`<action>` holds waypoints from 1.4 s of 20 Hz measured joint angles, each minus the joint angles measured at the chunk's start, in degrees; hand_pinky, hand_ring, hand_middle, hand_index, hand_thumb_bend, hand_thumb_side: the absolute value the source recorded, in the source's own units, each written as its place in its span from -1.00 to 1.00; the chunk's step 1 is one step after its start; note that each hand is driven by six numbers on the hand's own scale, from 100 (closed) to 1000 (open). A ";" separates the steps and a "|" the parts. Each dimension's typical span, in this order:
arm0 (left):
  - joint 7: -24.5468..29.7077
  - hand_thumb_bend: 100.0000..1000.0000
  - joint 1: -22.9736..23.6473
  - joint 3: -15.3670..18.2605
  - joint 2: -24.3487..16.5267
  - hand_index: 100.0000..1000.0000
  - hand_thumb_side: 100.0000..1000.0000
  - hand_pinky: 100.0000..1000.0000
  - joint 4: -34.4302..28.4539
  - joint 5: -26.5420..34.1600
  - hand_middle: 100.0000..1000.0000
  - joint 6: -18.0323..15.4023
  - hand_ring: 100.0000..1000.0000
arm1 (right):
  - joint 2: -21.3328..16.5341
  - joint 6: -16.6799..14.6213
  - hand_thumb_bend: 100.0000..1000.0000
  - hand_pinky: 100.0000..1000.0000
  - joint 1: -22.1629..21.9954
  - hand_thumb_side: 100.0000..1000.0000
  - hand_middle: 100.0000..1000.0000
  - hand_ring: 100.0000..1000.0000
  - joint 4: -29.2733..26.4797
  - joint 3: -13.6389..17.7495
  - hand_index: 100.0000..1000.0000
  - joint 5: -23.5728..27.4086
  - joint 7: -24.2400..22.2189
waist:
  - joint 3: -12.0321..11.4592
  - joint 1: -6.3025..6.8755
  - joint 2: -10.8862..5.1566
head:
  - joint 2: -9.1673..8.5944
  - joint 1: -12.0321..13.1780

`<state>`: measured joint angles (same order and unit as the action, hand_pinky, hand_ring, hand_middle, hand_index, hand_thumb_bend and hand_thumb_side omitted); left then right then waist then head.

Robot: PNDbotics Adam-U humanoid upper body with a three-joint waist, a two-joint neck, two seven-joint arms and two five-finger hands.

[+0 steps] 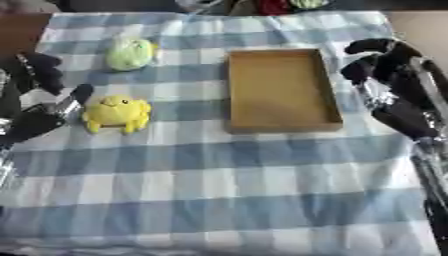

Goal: Pick up objects on the table and place them in the box.

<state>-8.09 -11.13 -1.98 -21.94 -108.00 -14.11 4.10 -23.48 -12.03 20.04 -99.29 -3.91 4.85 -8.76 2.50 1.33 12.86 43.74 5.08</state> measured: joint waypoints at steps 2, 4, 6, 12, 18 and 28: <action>1.88 0.35 -0.12 0.10 -1.03 0.34 -0.54 -0.04 -0.28 -1.07 -0.03 0.22 -0.06 | 0.00 0.00 -0.84 0.19 -0.15 -0.22 0.35 0.16 0.00 0.00 0.49 0.00 0.00 | 0.03 0.02 -0.11 | 0.00 0.00; 4.10 0.32 -0.45 0.11 -2.27 0.36 -0.62 -0.03 -0.60 -2.48 -0.02 0.59 -0.06 | 0.00 0.00 -0.84 0.19 -0.19 -0.22 0.35 0.16 0.00 0.00 0.49 0.00 0.00 | 0.17 0.04 -0.13 | 0.00 0.00; 6.35 0.31 -0.74 0.10 -3.79 0.37 -0.70 -0.01 -0.86 -3.92 -0.01 1.10 -0.05 | 0.00 0.00 -0.84 0.19 -0.21 -0.22 0.35 0.16 0.00 0.00 0.49 0.00 0.00 | 0.26 0.05 -0.14 | 0.00 0.01; 13.36 0.24 -2.90 -0.72 -9.59 0.42 -0.90 0.05 -1.45 -8.76 0.01 3.41 -0.03 | 0.00 0.01 -0.84 0.19 -0.21 -0.21 0.35 0.16 0.00 -0.01 0.49 0.00 -0.02 | 0.65 0.21 -0.14 | 0.00 0.21; 21.74 0.26 -7.42 -3.41 -16.12 0.47 -0.88 0.16 -1.59 -12.57 0.08 4.81 0.03 | 0.00 0.06 -0.84 0.19 -0.19 -0.22 0.35 0.16 0.00 -0.12 0.49 0.00 -0.19 | 1.20 0.42 -0.18 | 0.00 0.33; 37.14 0.22 -17.17 -11.47 -25.59 0.48 -0.91 0.26 2.28 -12.11 0.16 2.96 0.10 | 0.00 0.19 -0.84 0.19 -0.18 -0.21 0.35 0.16 0.00 -0.65 0.49 0.00 -0.59 | 2.34 1.09 -0.46 | 0.00 0.87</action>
<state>29.06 -28.29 -13.45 -47.53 -105.72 -26.22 7.06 -23.49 -11.84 19.86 -99.28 -4.56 4.85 -9.35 4.84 2.42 12.40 43.74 5.95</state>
